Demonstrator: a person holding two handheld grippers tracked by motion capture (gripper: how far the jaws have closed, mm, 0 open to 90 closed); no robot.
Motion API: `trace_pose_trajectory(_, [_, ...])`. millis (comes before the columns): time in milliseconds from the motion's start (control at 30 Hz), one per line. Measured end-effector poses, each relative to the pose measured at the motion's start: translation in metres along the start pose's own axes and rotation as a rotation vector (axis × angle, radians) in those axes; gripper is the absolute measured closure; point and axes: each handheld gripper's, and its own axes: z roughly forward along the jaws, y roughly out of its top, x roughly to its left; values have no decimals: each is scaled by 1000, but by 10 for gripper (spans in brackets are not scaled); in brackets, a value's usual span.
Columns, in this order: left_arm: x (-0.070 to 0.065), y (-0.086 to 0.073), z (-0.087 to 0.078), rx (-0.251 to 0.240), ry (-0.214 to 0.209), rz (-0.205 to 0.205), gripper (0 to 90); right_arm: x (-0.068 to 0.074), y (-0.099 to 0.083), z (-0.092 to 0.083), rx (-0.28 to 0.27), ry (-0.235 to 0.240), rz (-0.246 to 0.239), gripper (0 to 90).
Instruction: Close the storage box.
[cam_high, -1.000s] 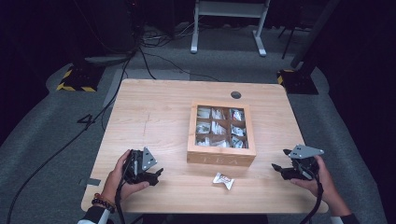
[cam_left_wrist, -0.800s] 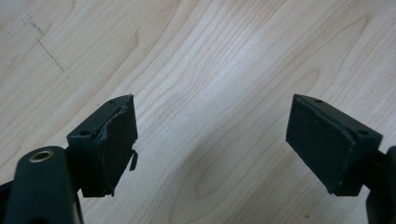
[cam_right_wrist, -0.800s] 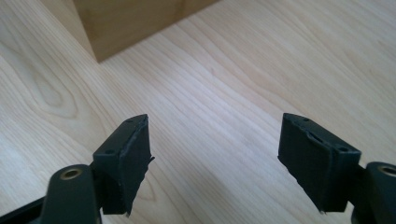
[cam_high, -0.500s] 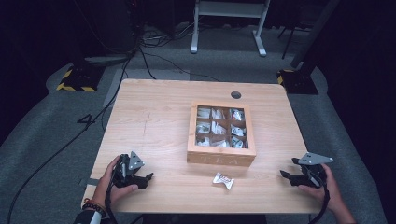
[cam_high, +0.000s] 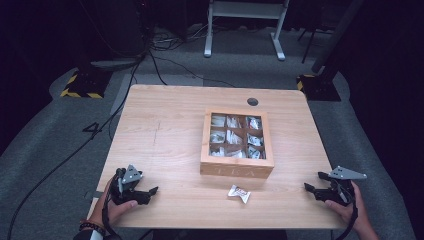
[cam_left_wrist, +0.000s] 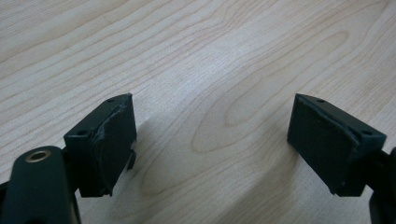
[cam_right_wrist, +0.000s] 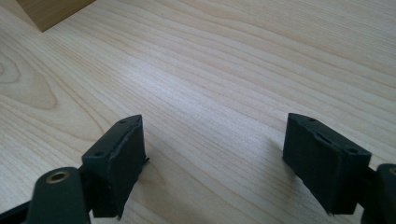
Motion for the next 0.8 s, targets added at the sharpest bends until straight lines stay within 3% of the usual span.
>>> trace_pose_trajectory(800, [0, 0, 0, -1, 3, 3, 159, 0, 0, 1, 0, -14, 10, 208])
